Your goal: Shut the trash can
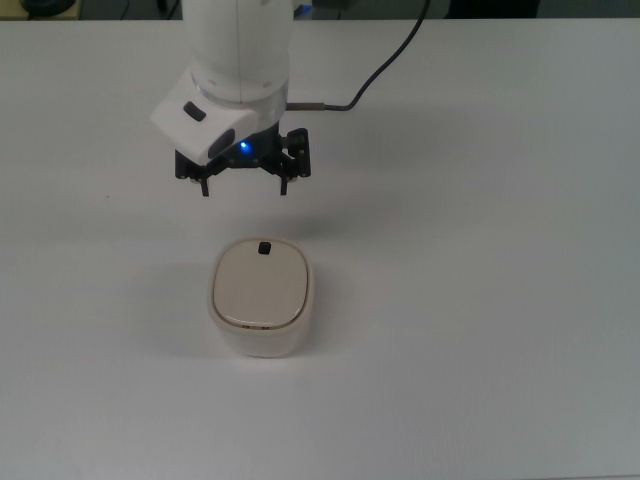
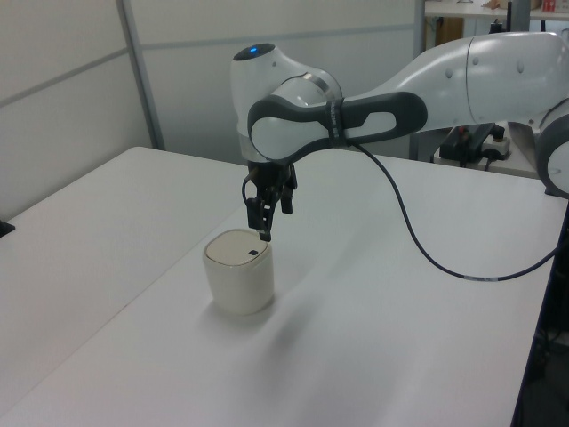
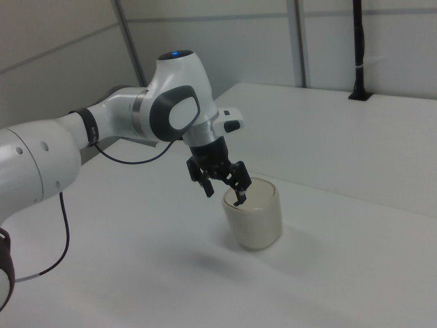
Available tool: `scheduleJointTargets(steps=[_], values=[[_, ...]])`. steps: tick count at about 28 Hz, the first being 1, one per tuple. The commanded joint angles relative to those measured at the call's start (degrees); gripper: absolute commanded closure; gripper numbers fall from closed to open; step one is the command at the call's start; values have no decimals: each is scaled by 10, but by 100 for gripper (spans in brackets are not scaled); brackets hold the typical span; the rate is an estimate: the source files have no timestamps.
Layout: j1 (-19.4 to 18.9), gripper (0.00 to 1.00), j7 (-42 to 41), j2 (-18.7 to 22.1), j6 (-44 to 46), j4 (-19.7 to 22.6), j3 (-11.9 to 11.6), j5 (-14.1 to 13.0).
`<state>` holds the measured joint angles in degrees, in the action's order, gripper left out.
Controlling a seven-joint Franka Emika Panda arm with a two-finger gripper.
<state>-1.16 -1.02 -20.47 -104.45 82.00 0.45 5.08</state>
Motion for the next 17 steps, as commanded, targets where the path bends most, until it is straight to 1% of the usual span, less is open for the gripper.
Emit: scheduleJointTargets(steps=[1,4,6,17], values=[[-2,0,-25,2,11,3,0,-11],[4,0,-37,2,12,2,-1,-43],[5,0,-44,3,12,1,-5,-58],[3,0,-50,2,12,3,-5,-60]])
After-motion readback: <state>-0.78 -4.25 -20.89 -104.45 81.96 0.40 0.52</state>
